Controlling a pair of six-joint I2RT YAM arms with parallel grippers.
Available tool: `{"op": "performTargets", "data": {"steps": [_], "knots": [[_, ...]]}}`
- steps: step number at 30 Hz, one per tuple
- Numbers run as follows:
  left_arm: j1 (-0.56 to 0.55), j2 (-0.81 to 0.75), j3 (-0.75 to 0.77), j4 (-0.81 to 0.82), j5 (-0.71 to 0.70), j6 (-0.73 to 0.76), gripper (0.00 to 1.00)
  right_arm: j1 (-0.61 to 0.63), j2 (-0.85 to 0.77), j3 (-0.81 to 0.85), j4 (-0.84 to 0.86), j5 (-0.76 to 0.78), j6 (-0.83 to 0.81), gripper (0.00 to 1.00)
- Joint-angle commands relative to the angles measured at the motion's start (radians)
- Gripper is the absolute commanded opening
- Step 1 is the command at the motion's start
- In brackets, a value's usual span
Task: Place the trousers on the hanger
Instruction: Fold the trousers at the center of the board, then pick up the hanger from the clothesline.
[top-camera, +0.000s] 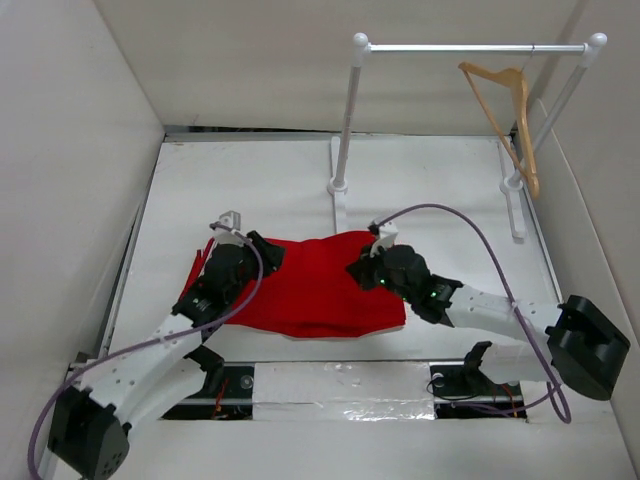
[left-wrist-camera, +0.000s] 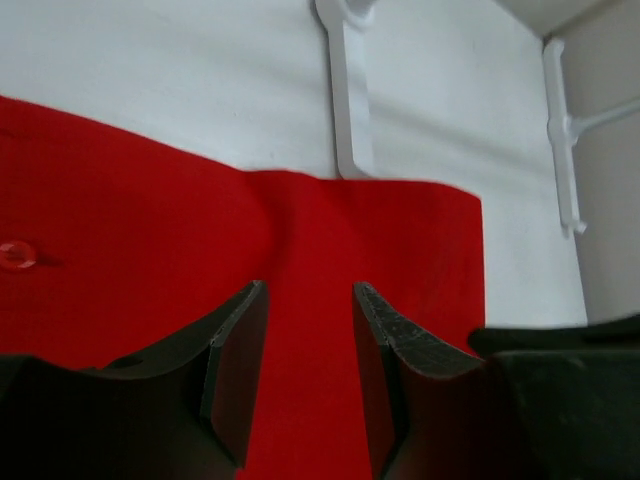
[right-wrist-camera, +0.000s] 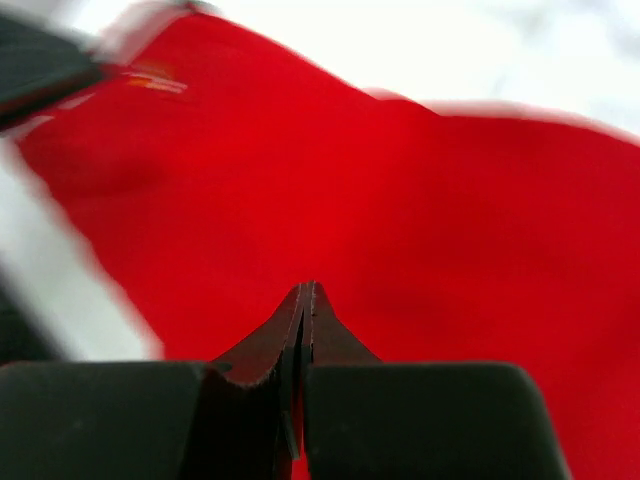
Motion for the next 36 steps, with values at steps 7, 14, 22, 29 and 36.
{"op": "performTargets", "data": {"steps": [7, 14, 22, 29, 36], "knots": [[-0.064, 0.250, -0.095, 0.358, 0.022, -0.072, 0.36, -0.319, -0.047, -0.284, 0.120, -0.076, 0.179, 0.00], [-0.064, 0.135, -0.109, 0.283, -0.101, -0.040, 0.36, -0.350, -0.084, -0.379, 0.119, -0.110, 0.227, 0.05], [-0.064, 0.084, 0.033, 0.277, 0.017, 0.034, 0.36, -0.249, -0.490, -0.209, -0.149, 0.092, 0.074, 0.13], [-0.073, 0.184, 0.041, 0.418, 0.115, 0.049, 0.19, -0.426, -0.513, 0.019, -0.237, -0.105, -0.072, 0.00], [-0.073, 0.239, 0.047, 0.535, 0.191, 0.109, 0.01, -0.512, -0.555, 0.193, -0.346, 0.023, -0.184, 0.00]]}}
